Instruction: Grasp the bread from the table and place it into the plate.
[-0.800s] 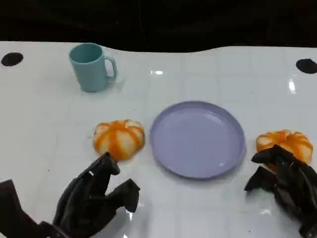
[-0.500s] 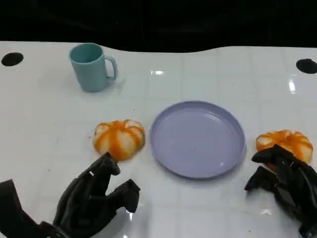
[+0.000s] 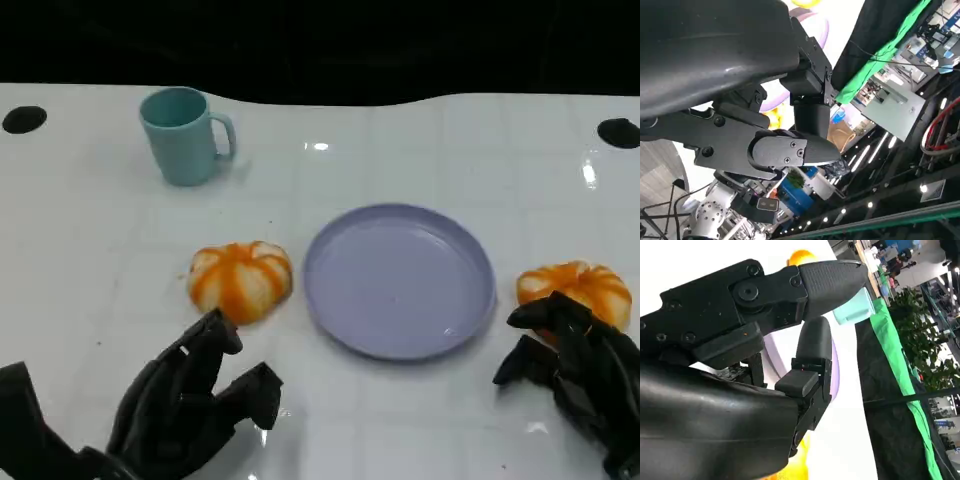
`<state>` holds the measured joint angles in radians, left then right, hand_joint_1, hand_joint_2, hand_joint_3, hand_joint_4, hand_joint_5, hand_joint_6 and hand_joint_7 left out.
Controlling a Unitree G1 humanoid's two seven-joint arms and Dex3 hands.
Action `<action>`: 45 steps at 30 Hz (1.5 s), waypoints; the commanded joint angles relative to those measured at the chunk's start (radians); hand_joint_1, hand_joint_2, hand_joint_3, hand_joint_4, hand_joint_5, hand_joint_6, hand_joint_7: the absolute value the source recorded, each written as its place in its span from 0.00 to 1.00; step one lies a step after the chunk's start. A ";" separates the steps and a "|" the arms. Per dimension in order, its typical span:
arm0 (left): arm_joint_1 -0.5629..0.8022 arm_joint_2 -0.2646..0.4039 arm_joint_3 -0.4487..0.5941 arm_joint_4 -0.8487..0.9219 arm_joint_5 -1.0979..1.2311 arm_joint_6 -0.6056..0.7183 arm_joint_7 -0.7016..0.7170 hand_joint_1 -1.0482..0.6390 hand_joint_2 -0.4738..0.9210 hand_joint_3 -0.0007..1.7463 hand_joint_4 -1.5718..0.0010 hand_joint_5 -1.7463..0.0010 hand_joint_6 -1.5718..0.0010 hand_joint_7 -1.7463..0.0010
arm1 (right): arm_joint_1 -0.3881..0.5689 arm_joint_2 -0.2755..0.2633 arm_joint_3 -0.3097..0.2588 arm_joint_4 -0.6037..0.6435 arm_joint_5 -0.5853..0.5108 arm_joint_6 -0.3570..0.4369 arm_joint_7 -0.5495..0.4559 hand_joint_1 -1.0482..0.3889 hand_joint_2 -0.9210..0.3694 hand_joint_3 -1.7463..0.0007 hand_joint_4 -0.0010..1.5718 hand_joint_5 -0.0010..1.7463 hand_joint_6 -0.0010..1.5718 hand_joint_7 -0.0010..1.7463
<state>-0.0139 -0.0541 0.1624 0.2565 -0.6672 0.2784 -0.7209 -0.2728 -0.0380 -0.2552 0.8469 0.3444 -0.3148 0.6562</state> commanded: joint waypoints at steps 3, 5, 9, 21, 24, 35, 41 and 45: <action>0.001 0.019 0.007 -0.001 0.005 -0.004 -0.011 0.29 1.00 0.12 0.45 0.00 0.56 0.05 | 0.016 -0.006 0.002 0.002 -0.002 0.015 -0.007 0.36 0.00 0.86 0.42 0.90 0.39 0.70; -0.002 0.039 -0.016 -0.047 0.101 -0.144 -0.007 0.28 1.00 0.13 0.58 0.04 0.65 0.20 | 0.008 0.002 0.003 0.006 -0.007 0.006 -0.020 0.36 0.00 0.86 0.42 0.90 0.39 0.71; -0.012 0.051 -0.028 -0.058 0.158 -0.254 -0.016 0.29 1.00 0.14 0.70 0.18 0.64 0.62 | 0.003 0.003 0.008 0.009 -0.009 0.002 -0.022 0.36 0.00 0.85 0.42 0.89 0.39 0.72; -0.077 0.246 -0.116 -0.200 0.668 -0.626 0.184 0.25 1.00 0.09 0.89 0.68 0.77 0.98 | -0.014 0.010 0.004 0.025 -0.005 0.007 -0.025 0.35 0.00 0.87 0.44 0.88 0.40 0.70; -0.092 0.297 -0.140 -0.219 0.837 -0.700 0.277 0.25 1.00 0.08 0.93 0.72 0.79 0.99 | -0.014 0.014 0.002 0.014 0.001 0.028 -0.036 0.34 0.00 0.88 0.44 0.88 0.41 0.70; -0.153 0.430 -0.242 -0.306 1.325 -0.652 0.495 0.24 0.97 0.01 0.99 0.87 0.83 1.00 | 0.002 0.010 0.004 -0.011 -0.007 0.036 -0.030 0.35 0.00 0.87 0.43 0.89 0.40 0.71; -0.196 0.475 -0.331 -0.337 1.582 -0.534 0.529 0.22 0.98 0.01 1.00 0.96 0.87 1.00 | -0.006 0.013 -0.005 -0.003 0.013 0.048 -0.017 0.35 0.00 0.88 0.43 0.89 0.39 0.72; -0.197 0.483 -0.348 -0.344 1.587 -0.510 0.539 0.22 0.98 0.00 1.00 0.97 0.87 1.00 | -0.006 0.013 -0.007 -0.003 0.013 0.049 -0.015 0.35 0.00 0.88 0.43 0.90 0.39 0.72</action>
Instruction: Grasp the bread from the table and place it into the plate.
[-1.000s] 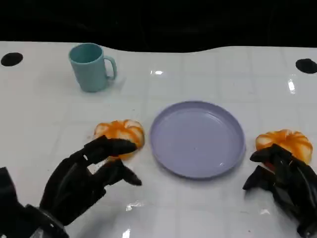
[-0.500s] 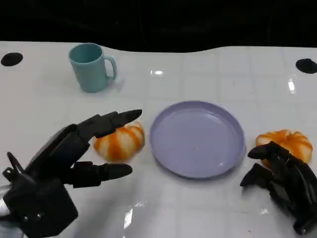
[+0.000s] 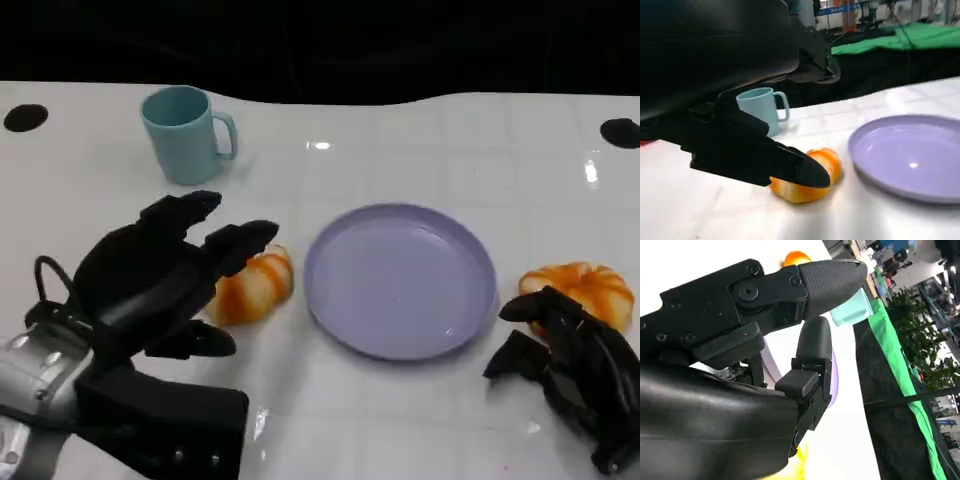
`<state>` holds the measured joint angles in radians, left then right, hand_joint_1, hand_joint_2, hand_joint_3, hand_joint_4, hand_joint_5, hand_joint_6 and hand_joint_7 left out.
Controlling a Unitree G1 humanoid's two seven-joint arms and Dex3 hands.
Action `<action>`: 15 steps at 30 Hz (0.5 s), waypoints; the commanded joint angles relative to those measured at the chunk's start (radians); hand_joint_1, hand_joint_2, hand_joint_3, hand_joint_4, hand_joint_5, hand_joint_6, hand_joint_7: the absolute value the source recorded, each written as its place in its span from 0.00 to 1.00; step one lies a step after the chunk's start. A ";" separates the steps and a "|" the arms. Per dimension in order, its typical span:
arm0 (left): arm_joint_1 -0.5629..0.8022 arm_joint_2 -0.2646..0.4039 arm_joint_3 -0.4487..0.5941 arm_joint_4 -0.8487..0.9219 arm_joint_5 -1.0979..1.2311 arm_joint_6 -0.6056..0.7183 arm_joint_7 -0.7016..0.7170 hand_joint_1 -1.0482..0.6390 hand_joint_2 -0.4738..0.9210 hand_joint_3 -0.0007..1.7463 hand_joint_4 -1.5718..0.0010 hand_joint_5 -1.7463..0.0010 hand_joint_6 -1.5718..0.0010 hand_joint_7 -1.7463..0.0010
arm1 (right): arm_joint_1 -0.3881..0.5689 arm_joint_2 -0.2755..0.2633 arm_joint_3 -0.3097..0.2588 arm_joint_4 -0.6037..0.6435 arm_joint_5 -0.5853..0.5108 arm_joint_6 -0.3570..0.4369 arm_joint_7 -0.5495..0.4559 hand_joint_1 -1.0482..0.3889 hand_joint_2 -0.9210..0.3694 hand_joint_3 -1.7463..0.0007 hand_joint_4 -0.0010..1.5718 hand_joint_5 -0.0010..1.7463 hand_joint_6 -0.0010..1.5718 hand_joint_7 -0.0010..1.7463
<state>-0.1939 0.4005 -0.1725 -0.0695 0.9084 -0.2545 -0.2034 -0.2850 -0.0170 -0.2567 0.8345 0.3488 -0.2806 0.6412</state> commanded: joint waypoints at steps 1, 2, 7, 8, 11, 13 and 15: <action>-0.020 0.031 -0.019 -0.017 0.017 0.029 0.020 0.22 0.98 0.00 1.00 0.97 0.87 1.00 | 0.006 -0.008 -0.007 0.009 0.012 0.018 0.004 0.35 0.00 0.88 0.43 0.90 0.39 0.72; -0.023 0.034 -0.025 -0.016 0.021 0.034 0.019 0.22 0.98 0.00 1.00 0.97 0.87 1.00 | 0.006 -0.007 -0.009 0.009 0.015 0.020 0.007 0.35 0.00 0.88 0.43 0.90 0.39 0.72; -0.158 -0.013 -0.125 0.186 0.088 0.140 0.003 0.24 0.97 0.00 1.00 0.98 0.89 1.00 | 0.011 -0.010 -0.011 0.009 0.025 0.019 0.030 0.35 0.00 0.88 0.42 0.89 0.38 0.71; -0.173 -0.024 -0.136 0.212 0.083 0.159 0.003 0.25 0.96 0.00 0.98 0.97 0.89 1.00 | 0.012 -0.011 -0.012 0.010 0.026 0.020 0.033 0.35 0.00 0.88 0.43 0.89 0.38 0.71; -0.195 -0.034 -0.158 0.249 0.073 0.190 0.009 0.26 0.96 0.00 0.97 0.96 0.89 1.00 | 0.014 -0.012 -0.011 0.008 0.023 0.017 0.033 0.35 0.00 0.88 0.43 0.88 0.39 0.70; -0.274 -0.092 -0.190 0.404 0.073 0.244 0.026 0.27 0.96 0.00 0.96 0.96 0.90 1.00 | 0.017 -0.014 -0.008 0.002 0.015 0.016 0.022 0.35 0.00 0.88 0.43 0.88 0.39 0.70; -0.342 -0.127 -0.218 0.529 0.070 0.275 0.039 0.27 0.97 0.00 0.95 0.96 0.90 1.00 | 0.017 -0.017 -0.005 -0.002 0.016 0.024 0.020 0.34 0.00 0.88 0.42 0.89 0.39 0.70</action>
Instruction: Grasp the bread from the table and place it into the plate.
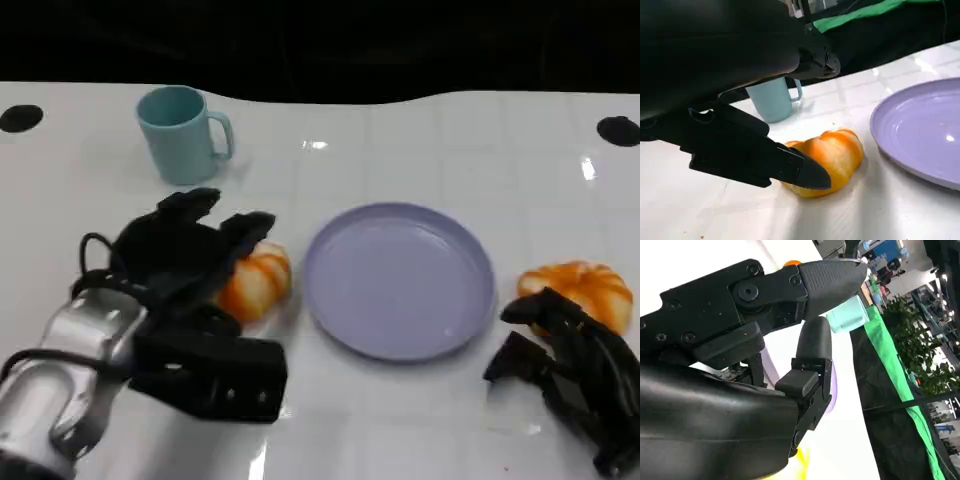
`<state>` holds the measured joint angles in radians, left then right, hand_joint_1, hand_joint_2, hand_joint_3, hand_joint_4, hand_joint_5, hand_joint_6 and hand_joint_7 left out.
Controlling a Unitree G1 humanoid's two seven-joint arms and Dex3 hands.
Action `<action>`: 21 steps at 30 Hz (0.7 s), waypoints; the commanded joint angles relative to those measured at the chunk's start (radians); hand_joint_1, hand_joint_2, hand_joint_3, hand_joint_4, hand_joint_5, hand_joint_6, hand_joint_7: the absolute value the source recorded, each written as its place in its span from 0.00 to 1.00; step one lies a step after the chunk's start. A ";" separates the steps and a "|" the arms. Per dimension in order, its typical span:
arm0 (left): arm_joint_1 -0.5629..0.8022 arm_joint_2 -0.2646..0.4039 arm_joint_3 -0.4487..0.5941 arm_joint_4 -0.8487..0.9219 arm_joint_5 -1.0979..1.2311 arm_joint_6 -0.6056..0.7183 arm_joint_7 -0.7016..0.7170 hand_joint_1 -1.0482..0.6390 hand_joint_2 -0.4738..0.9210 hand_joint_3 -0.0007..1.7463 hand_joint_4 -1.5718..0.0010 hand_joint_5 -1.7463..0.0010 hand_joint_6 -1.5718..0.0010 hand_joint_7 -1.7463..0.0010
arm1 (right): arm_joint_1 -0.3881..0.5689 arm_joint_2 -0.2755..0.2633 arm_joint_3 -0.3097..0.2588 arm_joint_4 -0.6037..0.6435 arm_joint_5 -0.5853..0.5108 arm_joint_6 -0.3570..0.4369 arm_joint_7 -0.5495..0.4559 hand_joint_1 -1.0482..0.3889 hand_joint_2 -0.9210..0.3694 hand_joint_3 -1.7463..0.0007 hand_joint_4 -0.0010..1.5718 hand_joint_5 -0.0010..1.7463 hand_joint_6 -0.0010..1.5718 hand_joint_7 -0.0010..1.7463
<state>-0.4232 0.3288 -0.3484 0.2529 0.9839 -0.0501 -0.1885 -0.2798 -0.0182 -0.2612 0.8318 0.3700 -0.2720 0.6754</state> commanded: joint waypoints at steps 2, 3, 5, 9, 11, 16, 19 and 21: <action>-0.138 -0.059 -0.059 0.249 -0.015 0.078 0.038 0.27 0.97 0.00 0.94 0.96 0.90 1.00 | 0.012 -0.017 0.000 0.000 -0.004 0.019 -0.014 0.34 0.00 0.88 0.42 0.89 0.38 0.70; -0.144 -0.058 -0.064 0.259 -0.020 0.079 0.044 0.27 0.97 0.00 0.94 0.96 0.90 1.00 | 0.012 -0.018 0.000 -0.001 -0.003 0.020 -0.014 0.34 0.00 0.88 0.42 0.89 0.38 0.70; -0.152 -0.056 -0.075 0.271 -0.030 0.082 0.053 0.27 0.98 0.00 0.94 0.96 0.90 1.00 | 0.013 -0.018 0.001 -0.001 -0.003 0.020 -0.014 0.34 0.00 0.89 0.42 0.89 0.38 0.70; -0.257 -0.111 -0.124 0.497 -0.049 0.075 0.098 0.26 0.96 0.00 0.93 0.96 0.88 0.99 | 0.020 -0.020 0.002 -0.009 -0.004 0.024 -0.020 0.34 0.00 0.89 0.41 0.88 0.39 0.70; -0.283 -0.122 -0.139 0.549 -0.065 0.072 0.102 0.26 0.95 0.00 0.93 0.97 0.88 0.99 | 0.021 -0.020 0.002 -0.011 -0.003 0.023 -0.019 0.35 0.00 0.89 0.41 0.89 0.39 0.70; -0.353 -0.155 -0.175 0.704 -0.096 0.050 0.117 0.25 0.95 0.00 0.93 0.97 0.88 1.00 | 0.024 -0.019 0.003 -0.016 -0.005 0.020 -0.022 0.35 0.00 0.89 0.41 0.89 0.39 0.70; -0.404 -0.182 -0.198 0.829 -0.111 0.016 0.137 0.24 0.95 0.00 0.92 0.97 0.87 0.99 | 0.029 -0.017 0.005 -0.023 -0.008 0.019 -0.032 0.35 0.00 0.89 0.42 0.89 0.39 0.70; -0.423 -0.196 -0.205 0.886 -0.127 -0.003 0.151 0.24 0.96 0.00 0.90 0.96 0.86 0.99 | 0.031 -0.018 0.007 -0.025 -0.009 0.015 -0.031 0.35 0.00 0.89 0.42 0.89 0.39 0.70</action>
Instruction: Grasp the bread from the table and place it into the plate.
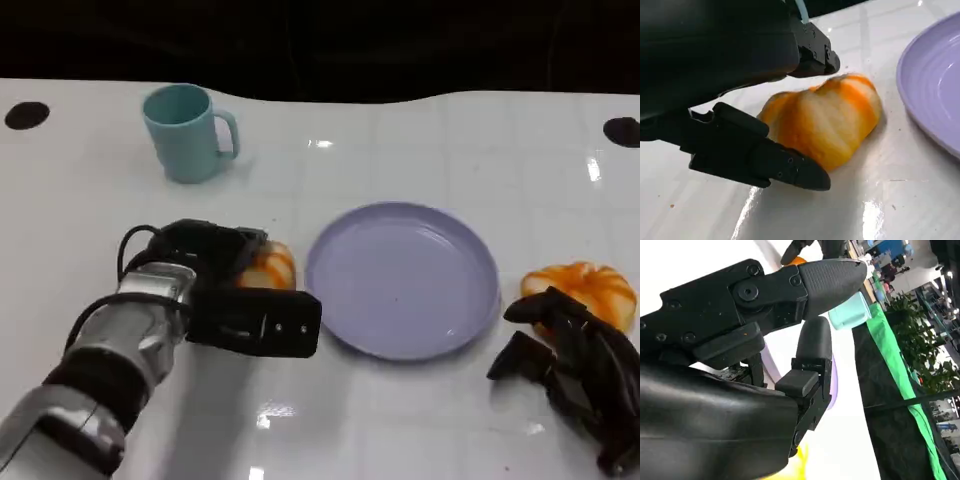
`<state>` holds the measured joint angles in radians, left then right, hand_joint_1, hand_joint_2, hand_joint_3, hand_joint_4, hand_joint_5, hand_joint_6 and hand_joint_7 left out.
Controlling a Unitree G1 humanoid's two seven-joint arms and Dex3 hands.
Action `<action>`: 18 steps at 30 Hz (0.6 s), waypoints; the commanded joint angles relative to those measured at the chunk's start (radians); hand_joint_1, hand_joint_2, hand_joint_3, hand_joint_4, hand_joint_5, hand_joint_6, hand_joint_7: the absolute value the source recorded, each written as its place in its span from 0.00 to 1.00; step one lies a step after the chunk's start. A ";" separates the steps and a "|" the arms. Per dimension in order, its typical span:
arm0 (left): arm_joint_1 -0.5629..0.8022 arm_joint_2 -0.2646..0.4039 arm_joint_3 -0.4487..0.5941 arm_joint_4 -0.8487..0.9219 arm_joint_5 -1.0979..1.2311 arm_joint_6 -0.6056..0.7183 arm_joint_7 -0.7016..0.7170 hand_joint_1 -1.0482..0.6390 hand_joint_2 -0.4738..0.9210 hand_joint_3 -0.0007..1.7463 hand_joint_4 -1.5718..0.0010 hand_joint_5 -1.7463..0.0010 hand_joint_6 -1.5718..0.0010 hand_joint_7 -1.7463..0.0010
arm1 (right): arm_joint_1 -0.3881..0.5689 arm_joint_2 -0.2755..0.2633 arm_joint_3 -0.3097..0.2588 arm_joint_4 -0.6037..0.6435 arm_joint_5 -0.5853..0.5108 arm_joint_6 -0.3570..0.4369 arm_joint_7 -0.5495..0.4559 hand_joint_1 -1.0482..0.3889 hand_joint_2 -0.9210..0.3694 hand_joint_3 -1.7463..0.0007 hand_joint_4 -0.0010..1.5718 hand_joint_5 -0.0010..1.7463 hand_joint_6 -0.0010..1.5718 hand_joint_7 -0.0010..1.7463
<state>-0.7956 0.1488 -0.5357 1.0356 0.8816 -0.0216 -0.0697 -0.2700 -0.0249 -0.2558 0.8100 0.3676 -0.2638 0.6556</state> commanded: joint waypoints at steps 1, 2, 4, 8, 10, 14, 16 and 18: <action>-0.057 -0.021 -0.021 0.123 -0.032 -0.037 0.038 0.25 0.96 0.00 0.89 0.96 0.86 0.99 | 0.021 -0.011 0.002 -0.003 -0.008 0.003 -0.011 0.35 0.00 0.89 0.42 0.89 0.39 0.70; -0.063 -0.024 -0.025 0.137 -0.039 -0.042 0.043 0.25 0.96 0.00 0.89 0.96 0.85 0.99 | 0.022 -0.011 0.002 -0.003 -0.009 0.001 -0.011 0.35 0.00 0.89 0.42 0.89 0.39 0.70; -0.069 -0.033 -0.030 0.170 -0.050 -0.053 0.051 0.28 0.98 0.01 0.86 0.95 0.83 0.98 | 0.022 -0.013 0.002 0.004 -0.013 -0.012 -0.006 0.36 0.00 0.88 0.42 0.89 0.39 0.70; -0.072 -0.040 -0.022 0.202 -0.089 -0.071 0.069 0.30 1.00 0.01 0.83 0.94 0.82 0.98 | 0.021 -0.013 0.001 0.006 -0.013 -0.012 -0.003 0.36 0.00 0.87 0.42 0.89 0.40 0.70; -0.066 -0.041 -0.005 0.219 -0.116 -0.085 0.107 0.39 1.00 0.02 0.67 0.74 0.63 0.95 | 0.019 -0.011 -0.003 0.008 -0.007 -0.003 -0.001 0.35 0.00 0.87 0.42 0.90 0.39 0.72; -0.054 -0.038 -0.009 0.235 -0.121 -0.104 0.221 0.44 1.00 0.07 0.56 0.25 0.45 0.68 | 0.022 -0.011 -0.006 -0.003 0.003 0.022 0.002 0.35 0.00 0.88 0.41 0.90 0.38 0.72; -0.045 -0.033 -0.008 0.240 -0.122 -0.120 0.280 0.46 1.00 0.16 0.56 0.05 0.56 0.28 | 0.024 -0.011 -0.005 -0.011 0.005 0.031 0.002 0.35 0.00 0.89 0.41 0.90 0.38 0.72; -0.045 -0.029 -0.006 0.247 -0.126 -0.122 0.301 0.47 1.00 0.25 0.55 0.01 0.64 0.10 | 0.025 -0.011 -0.006 -0.016 0.006 0.033 0.002 0.35 0.00 0.89 0.40 0.90 0.38 0.72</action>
<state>-0.8625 0.1058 -0.5427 1.2608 0.7703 -0.1379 0.2041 -0.2644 -0.0252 -0.2575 0.7966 0.3673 -0.2486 0.6598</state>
